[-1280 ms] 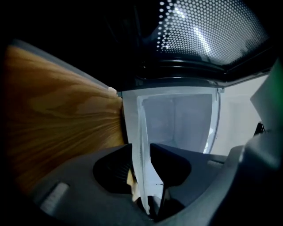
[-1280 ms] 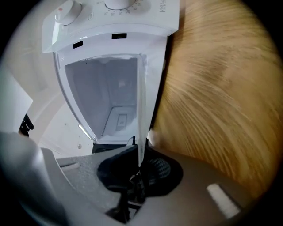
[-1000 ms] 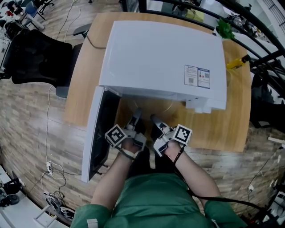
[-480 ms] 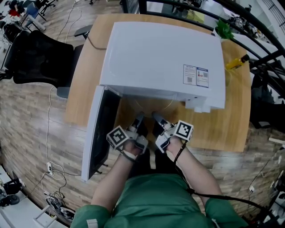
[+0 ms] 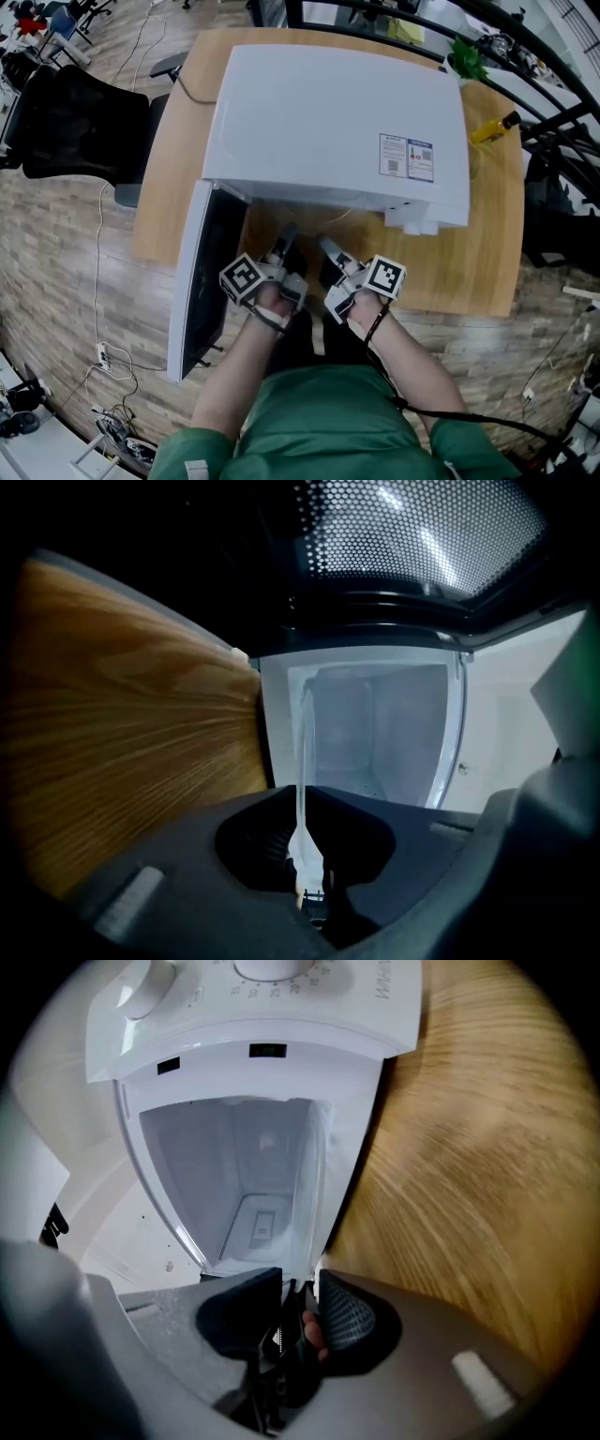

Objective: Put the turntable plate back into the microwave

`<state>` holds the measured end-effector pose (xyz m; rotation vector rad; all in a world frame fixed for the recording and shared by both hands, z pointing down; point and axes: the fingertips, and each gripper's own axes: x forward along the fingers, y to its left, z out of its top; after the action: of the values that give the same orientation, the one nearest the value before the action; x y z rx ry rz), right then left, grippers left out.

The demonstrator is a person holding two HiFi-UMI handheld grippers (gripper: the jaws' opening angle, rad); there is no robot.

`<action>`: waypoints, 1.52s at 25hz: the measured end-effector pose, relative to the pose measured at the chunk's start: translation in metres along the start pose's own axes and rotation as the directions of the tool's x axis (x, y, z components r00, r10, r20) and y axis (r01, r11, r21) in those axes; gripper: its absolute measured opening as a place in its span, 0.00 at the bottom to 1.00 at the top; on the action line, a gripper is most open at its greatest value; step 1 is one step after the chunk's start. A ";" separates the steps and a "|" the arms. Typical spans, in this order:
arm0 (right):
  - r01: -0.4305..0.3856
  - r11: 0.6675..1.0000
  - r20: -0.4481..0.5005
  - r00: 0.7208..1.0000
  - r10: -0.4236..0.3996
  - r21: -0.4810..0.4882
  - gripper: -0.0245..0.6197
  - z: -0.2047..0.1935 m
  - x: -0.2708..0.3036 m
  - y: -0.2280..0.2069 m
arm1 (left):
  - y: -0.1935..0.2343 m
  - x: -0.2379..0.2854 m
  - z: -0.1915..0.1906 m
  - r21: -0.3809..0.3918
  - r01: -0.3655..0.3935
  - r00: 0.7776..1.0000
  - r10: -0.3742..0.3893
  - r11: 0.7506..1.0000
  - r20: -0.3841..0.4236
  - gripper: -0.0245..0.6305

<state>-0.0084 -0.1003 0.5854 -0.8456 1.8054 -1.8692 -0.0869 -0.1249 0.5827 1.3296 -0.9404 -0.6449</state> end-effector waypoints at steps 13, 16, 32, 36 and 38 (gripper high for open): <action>0.060 0.998 0.187 0.980 -0.064 0.028 0.16 0.053 -0.020 -0.008 | 0.004 0.008 0.005 -0.003 -0.011 1.000 0.011 1.000 0.013 0.09; 0.074 0.997 0.181 0.980 -0.078 0.028 0.09 0.053 -0.019 -0.010 | 0.003 0.010 0.007 -0.003 -0.009 1.000 0.009 1.000 0.012 0.09; 0.068 0.997 0.195 0.978 -0.075 0.039 0.09 0.066 -0.002 -0.005 | 0.000 0.024 0.020 0.004 -0.014 1.000 0.014 1.000 0.016 0.09; 0.082 0.996 0.188 0.978 -0.086 0.028 0.09 0.070 0.000 -0.007 | -0.002 0.029 0.022 0.003 -0.014 1.000 0.014 1.000 0.018 0.09; 0.087 0.996 0.179 0.980 -0.089 0.022 0.09 0.071 0.002 -0.006 | -0.002 0.031 0.023 0.001 -0.015 1.000 0.015 1.000 0.021 0.09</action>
<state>0.0388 -0.1541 0.5906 -1.0685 1.6677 -1.7929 -0.0910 -0.1633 0.5866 1.3182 -0.9675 -0.6480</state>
